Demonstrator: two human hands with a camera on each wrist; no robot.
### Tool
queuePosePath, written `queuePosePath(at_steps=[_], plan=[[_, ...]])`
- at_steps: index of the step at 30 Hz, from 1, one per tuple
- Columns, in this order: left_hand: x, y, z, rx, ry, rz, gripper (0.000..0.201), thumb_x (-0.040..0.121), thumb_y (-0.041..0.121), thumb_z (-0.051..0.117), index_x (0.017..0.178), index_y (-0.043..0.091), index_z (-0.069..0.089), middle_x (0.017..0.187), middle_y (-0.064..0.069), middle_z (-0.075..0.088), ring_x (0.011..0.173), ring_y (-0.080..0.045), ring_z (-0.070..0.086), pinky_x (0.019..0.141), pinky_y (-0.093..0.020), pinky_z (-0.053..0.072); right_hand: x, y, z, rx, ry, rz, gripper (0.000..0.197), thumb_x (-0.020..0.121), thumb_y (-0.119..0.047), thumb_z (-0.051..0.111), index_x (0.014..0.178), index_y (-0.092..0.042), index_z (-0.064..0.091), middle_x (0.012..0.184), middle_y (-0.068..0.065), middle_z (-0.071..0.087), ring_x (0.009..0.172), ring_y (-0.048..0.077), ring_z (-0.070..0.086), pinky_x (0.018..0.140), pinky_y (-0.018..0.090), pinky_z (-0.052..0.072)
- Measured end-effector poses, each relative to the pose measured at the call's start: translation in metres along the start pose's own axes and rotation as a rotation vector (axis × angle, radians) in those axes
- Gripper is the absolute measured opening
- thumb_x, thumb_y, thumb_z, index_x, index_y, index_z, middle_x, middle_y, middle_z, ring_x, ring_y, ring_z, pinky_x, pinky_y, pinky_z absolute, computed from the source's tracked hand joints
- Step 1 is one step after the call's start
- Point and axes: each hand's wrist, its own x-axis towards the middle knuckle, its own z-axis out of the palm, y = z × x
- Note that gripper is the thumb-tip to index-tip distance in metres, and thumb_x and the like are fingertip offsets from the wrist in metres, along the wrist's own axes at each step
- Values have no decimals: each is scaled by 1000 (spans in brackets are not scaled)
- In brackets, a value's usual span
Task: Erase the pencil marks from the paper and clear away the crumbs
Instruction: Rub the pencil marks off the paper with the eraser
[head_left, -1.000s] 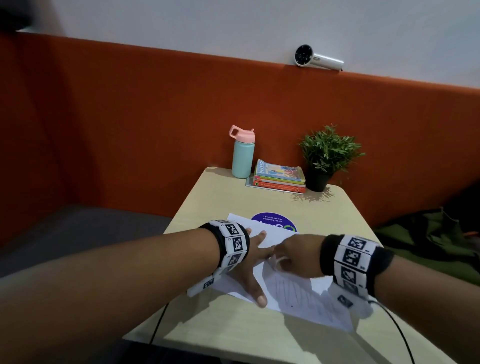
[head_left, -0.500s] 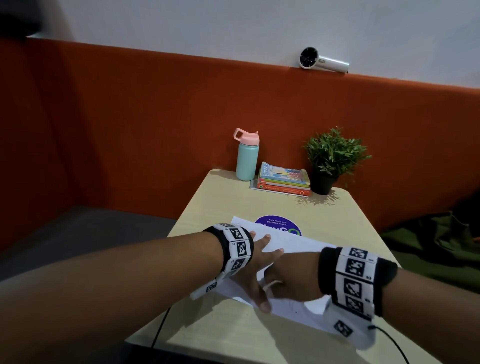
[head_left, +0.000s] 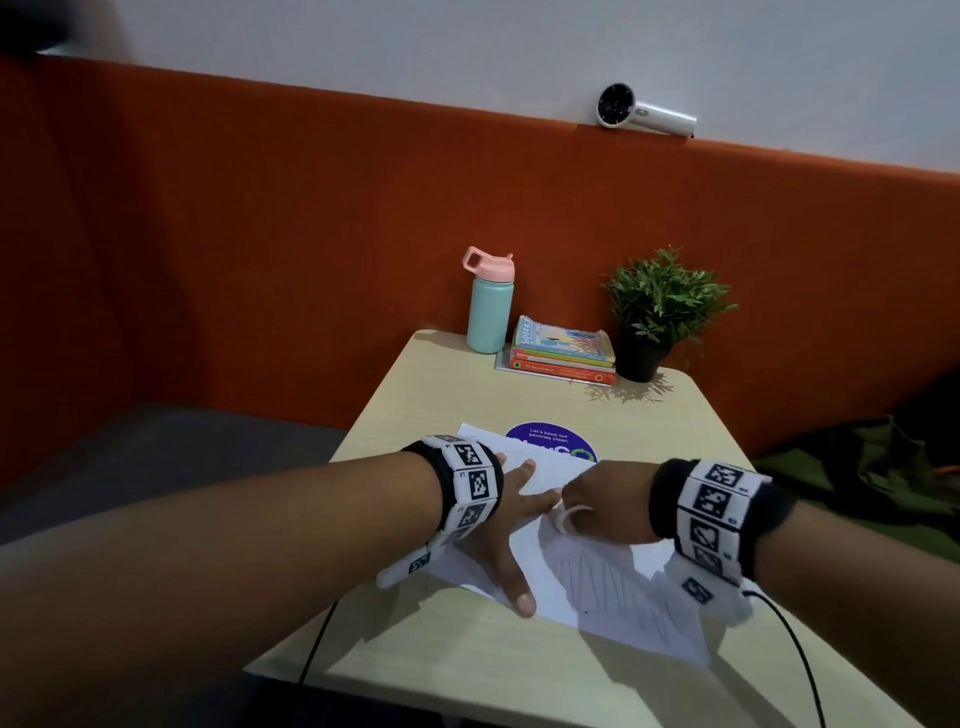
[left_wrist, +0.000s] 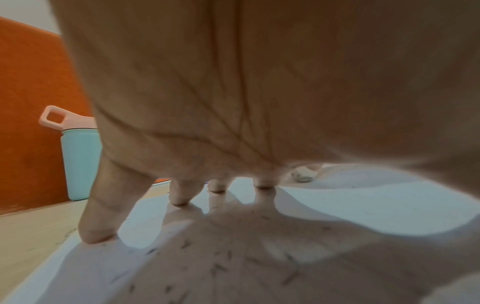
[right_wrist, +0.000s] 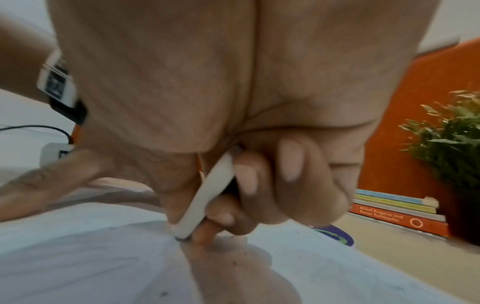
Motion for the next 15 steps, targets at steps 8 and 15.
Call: queuePosePath(at_steps=[8,15], plan=[[-2,2,-2,5,-4,-4,132,65,90,62,153,46,-26,166,-5,-28,153,-44,-13,116,-71,5,-6,-14,3,48,-87,-112,34,98,-40,43,115,-18,63,113,0,66,101,17,58,92,31,45],[-2,4,-2,12,-11,-19,133,65,91,62,153,45,-25,165,-4,-30,153,-43,-13,116,-70,6,-22,-35,8,58,-196,-200,33,99,-37,46,121,-19,62,120,0,65,109,17,57,87,25,39]])
